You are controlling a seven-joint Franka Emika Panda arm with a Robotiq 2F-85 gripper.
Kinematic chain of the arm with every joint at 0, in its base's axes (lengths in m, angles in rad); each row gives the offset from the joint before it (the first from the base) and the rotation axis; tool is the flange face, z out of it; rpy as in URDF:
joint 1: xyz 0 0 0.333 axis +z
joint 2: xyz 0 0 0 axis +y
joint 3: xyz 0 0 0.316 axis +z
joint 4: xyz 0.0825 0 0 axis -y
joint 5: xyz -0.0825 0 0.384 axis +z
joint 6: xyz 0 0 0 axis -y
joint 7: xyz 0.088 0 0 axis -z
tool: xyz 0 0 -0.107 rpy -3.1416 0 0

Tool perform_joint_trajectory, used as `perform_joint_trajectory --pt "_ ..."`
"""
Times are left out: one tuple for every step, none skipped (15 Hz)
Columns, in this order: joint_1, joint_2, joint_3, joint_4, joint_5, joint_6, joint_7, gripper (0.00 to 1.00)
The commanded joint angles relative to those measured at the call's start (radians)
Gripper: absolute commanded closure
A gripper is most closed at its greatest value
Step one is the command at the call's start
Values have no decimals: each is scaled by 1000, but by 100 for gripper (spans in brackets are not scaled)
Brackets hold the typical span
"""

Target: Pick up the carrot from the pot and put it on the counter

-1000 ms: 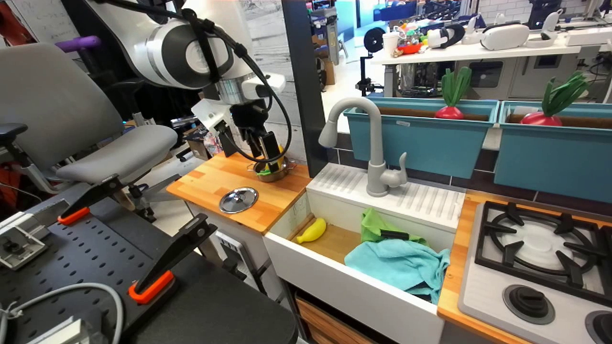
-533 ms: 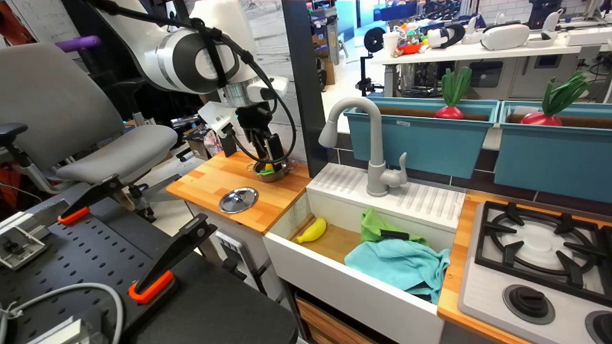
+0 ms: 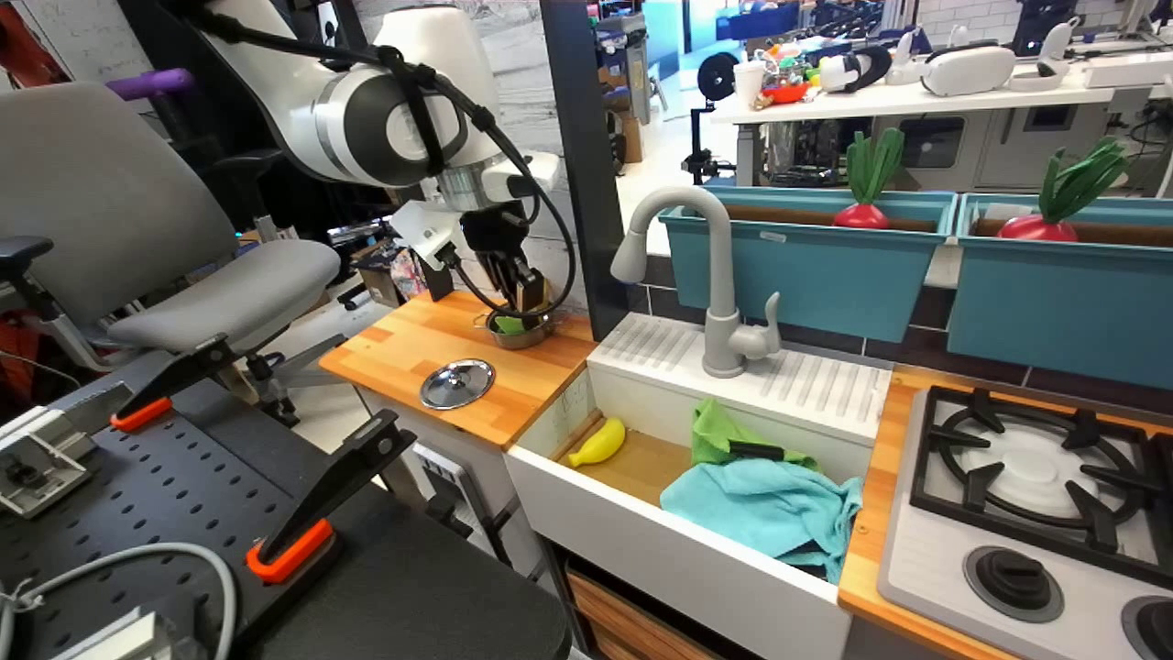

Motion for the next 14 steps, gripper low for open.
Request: perform_joint_trajectory --pt "18 19 -19 28 -6 0 18 100" --pt "18 18 -18 27 -6 -1 18 100" --pt "16 15 -15 25 -5 -6 15 100" --pt "12 6 -9 16 -3 -4 10 100" --pt "5 -5 -1 5 0 -4 4 100" --pt "-4 -24 12 -16 4 5 -6 100" --pt "-8 -39 20 -33 7 12 -13 100" --pt "-11 -59 29 -56 10 28 -17 100" --pt "-13 -76 37 -72 12 33 -21 100" --pt "-14 -101 46 -97 14 39 -26 100" --pt "-8 -127 51 -126 15 58 -24 100" --pt "-7 -150 59 -151 16 76 -26 100" --pt "-8 -180 71 -180 18 88 -30 100" --pt "-5 -210 80 -213 19 108 -31 100"
